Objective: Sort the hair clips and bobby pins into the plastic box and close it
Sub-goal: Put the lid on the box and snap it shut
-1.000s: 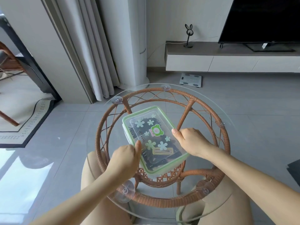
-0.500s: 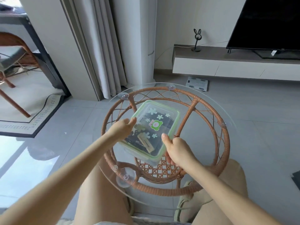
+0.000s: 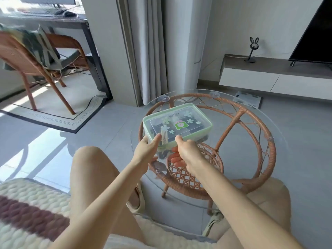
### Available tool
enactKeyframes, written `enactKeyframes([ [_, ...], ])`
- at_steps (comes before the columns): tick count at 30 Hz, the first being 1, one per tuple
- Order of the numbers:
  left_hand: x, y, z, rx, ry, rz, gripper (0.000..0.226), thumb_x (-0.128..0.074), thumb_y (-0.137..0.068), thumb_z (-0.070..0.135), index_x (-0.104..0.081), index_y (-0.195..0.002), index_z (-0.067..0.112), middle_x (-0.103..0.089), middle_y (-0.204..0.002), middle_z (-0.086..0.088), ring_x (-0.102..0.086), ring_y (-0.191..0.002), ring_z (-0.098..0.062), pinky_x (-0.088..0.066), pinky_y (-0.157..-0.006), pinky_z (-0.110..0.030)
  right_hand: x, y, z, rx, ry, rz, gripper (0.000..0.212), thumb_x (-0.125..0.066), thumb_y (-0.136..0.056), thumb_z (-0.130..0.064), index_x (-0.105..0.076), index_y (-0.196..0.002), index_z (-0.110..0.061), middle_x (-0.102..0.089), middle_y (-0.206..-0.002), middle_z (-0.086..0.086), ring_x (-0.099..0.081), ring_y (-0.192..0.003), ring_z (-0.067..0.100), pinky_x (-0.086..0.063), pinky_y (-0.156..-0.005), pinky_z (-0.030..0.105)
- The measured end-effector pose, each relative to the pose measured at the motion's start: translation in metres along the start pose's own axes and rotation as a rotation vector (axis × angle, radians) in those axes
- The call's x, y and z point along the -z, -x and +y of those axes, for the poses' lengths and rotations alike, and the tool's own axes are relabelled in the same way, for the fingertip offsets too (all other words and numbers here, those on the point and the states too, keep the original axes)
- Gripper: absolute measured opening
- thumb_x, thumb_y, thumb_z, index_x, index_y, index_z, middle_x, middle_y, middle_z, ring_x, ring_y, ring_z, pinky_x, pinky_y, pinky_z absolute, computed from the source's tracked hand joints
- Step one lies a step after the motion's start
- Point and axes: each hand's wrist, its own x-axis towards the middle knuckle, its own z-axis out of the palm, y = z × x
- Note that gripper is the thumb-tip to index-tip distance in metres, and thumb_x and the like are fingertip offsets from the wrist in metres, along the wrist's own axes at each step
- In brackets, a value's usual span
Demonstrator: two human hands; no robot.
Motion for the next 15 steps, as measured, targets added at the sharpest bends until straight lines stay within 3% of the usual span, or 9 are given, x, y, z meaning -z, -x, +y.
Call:
enactKeyframes([
  [4, 0.014, -0.002, 0.0, 0.017, -0.112, -0.023, 0.034, -0.048, -0.09, 0.043, -0.064, -0.099, 0.015, -0.066, -0.101, -0.007, -0.056, -0.078, -0.017, -0.048, -0.07, -0.031, 0.015, 0.002, 0.004, 0.047, 0.123, -0.026, 0.048, -0.041, -0.094, -0.042, -0.059, -0.074, -0.003, -0.065, -0.062, 0.009, -0.056, -0.042, 0.014, -0.044, -0.039, 0.02],
  [6, 0.023, -0.006, -0.004, 0.001, -0.151, -0.037, 0.038, -0.047, -0.091, 0.044, -0.066, -0.099, 0.012, -0.067, -0.1, -0.008, -0.053, -0.071, -0.016, -0.043, -0.064, -0.028, 0.036, -0.002, 0.007, 0.207, 0.405, 0.28, 0.049, -0.042, -0.091, -0.047, -0.06, -0.078, -0.004, -0.068, -0.072, 0.011, -0.055, -0.051, 0.017, -0.043, -0.048, 0.023],
  [8, 0.033, -0.009, -0.007, -0.031, -0.165, -0.028, 0.041, -0.048, -0.091, 0.044, -0.067, -0.104, 0.01, -0.068, -0.103, -0.011, -0.053, -0.069, -0.013, -0.04, -0.058, -0.022, 0.057, -0.012, 0.006, 0.317, 0.545, 0.582, 0.047, -0.043, -0.088, -0.053, -0.054, -0.097, -0.008, -0.066, -0.096, 0.01, -0.059, -0.074, 0.023, -0.045, -0.062, 0.029],
  [9, 0.039, -0.011, -0.011, -0.044, -0.166, -0.012, 0.043, -0.049, -0.089, 0.045, -0.066, -0.108, 0.01, -0.067, -0.107, -0.01, -0.057, -0.075, -0.012, -0.043, -0.061, -0.021, 0.064, -0.018, 0.007, 0.312, 0.537, 0.561, 0.048, -0.044, -0.087, -0.054, -0.051, -0.108, -0.011, -0.062, -0.11, 0.009, -0.059, -0.091, 0.027, -0.048, -0.073, 0.034],
  [11, 0.054, -0.015, -0.019, -0.021, -0.168, 0.036, 0.054, -0.053, -0.084, 0.053, -0.058, -0.121, 0.014, -0.063, -0.117, -0.009, -0.061, -0.098, -0.021, -0.051, -0.08, -0.033, 0.065, -0.029, 0.008, 0.256, 0.42, 0.304, 0.046, -0.044, -0.087, -0.054, -0.053, -0.111, -0.015, -0.06, -0.117, 0.007, -0.057, -0.105, 0.029, -0.049, -0.088, 0.044],
  [13, 0.069, -0.015, -0.025, 0.067, -0.106, 0.02, 0.059, -0.054, -0.082, 0.055, -0.051, -0.127, 0.019, -0.058, -0.118, -0.007, -0.056, -0.106, -0.027, -0.049, -0.086, -0.04, 0.054, -0.035, 0.011, 0.246, 0.32, 0.169, 0.042, -0.044, -0.086, -0.052, -0.059, -0.085, -0.013, -0.066, -0.093, 0.007, -0.063, -0.091, 0.03, -0.052, -0.08, 0.048],
  [15, 0.086, -0.013, -0.027, 0.184, 0.138, -0.023, 0.037, -0.054, -0.086, 0.047, -0.056, -0.113, 0.023, -0.057, -0.117, -0.009, -0.057, -0.103, -0.028, -0.051, -0.088, -0.044, 0.034, -0.038, 0.01, 0.269, 0.282, 0.092, 0.043, -0.046, -0.085, -0.049, -0.058, -0.077, -0.009, -0.065, -0.082, 0.008, -0.064, -0.082, 0.029, -0.053, -0.073, 0.042],
])
